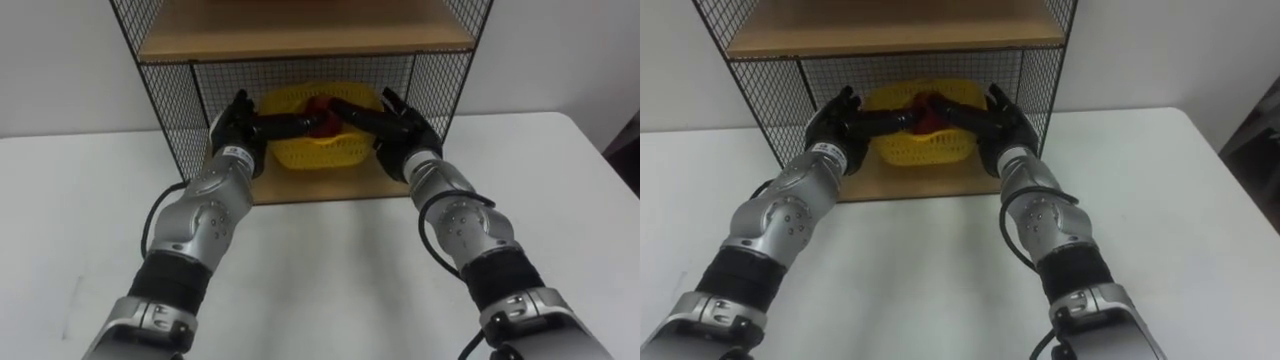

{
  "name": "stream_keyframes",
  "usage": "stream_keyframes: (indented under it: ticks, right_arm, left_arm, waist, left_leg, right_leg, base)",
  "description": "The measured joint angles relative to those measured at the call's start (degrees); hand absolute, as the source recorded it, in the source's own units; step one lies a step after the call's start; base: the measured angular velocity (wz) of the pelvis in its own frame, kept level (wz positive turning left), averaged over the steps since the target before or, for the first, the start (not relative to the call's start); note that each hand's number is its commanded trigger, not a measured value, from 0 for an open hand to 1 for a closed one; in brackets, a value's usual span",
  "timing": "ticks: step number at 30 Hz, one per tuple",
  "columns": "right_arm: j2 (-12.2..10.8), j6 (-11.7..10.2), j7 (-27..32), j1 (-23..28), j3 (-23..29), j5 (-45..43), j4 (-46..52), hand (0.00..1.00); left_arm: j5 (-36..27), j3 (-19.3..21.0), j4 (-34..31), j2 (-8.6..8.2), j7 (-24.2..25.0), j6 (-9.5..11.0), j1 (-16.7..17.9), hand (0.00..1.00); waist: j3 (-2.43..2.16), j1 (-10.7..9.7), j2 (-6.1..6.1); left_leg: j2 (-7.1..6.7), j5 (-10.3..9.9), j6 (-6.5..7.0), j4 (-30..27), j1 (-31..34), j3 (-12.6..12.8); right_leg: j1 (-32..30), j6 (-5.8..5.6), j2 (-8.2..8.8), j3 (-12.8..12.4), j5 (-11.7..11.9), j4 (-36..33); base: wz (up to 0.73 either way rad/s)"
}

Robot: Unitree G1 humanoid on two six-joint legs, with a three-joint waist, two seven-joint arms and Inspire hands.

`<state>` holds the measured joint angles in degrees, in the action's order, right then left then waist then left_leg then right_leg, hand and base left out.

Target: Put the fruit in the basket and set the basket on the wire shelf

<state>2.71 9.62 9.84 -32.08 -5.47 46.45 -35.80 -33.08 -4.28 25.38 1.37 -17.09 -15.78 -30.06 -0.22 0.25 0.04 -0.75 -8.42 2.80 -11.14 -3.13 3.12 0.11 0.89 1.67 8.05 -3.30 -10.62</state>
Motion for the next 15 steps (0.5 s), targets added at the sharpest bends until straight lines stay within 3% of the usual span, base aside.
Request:
stream_keyframes:
  ticks: [6,15]
  right_arm:
    - [1.1,0.0,-0.1,5.4,0.0,-1.2,9.1,0.00]
    - [1.9,0.0,-0.6,7.4,0.7,-6.2,14.3,0.00]
  left_arm:
    - [0.1,0.0,-7.5,1.94,1.2,-0.1,5.3,0.00]
    - [2.6,1.1,-14.0,2.51,3.1,-0.1,6.8,0.00]
  waist:
    - [0.00,0.1,0.01]
    - [0.02,0.2,0.04]
  left_leg:
    - [0.00,0.0,0.00,0.4,-0.3,-0.1]
    - [-0.02,0.0,0.00,0.4,-0.5,-0.1]
  right_leg:
    - [0.4,-0.02,0.08,0.2,0.0,0.0]
    - [0.6,-0.06,0.12,0.3,-0.1,0.1]
  base:
    - [0.00]
    - [0.00]
